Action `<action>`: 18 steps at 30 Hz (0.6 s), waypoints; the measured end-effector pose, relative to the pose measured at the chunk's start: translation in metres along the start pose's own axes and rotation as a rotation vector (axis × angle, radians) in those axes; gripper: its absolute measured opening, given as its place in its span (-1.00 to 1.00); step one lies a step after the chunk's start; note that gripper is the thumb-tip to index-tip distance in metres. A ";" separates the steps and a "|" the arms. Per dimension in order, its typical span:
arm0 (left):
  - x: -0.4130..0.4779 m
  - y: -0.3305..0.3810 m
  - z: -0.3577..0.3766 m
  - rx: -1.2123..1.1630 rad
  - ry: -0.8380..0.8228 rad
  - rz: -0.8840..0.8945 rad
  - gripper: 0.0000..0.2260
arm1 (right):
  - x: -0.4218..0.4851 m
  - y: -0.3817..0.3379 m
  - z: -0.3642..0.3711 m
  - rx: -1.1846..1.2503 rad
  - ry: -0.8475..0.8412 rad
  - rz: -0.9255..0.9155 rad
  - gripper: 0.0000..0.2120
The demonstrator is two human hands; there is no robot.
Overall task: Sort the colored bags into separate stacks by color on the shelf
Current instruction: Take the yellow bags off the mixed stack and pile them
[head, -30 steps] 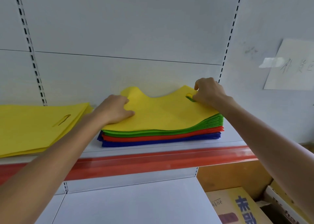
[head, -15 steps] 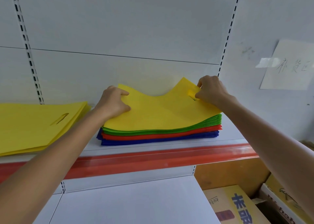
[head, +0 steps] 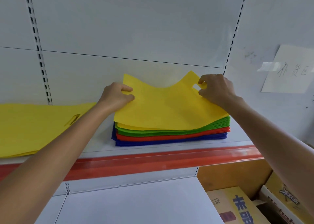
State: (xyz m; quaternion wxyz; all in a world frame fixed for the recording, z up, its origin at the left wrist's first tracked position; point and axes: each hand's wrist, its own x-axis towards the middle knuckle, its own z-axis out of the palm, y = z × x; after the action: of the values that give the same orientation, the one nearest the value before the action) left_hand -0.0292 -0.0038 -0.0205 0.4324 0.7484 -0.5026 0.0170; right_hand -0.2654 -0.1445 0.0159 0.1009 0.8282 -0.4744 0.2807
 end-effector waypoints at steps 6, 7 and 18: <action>0.006 -0.028 -0.063 0.008 0.069 -0.001 -0.61 | 0.000 -0.057 -0.002 -0.026 0.042 -0.026 -0.65; 0.007 -0.037 -0.077 0.026 0.059 -0.009 -0.62 | -0.002 -0.070 0.000 0.004 0.036 -0.015 -0.63; -0.023 -0.172 -0.210 0.215 -0.088 -0.191 -0.60 | -0.025 -0.231 0.025 0.172 -0.076 -0.055 -0.63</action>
State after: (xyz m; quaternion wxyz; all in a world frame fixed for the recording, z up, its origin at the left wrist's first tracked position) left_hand 0.1769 0.1735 -0.0080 0.3269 0.8348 -0.4430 -0.0032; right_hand -0.0715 -0.0148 0.0036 0.0190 0.8567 -0.4291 0.2857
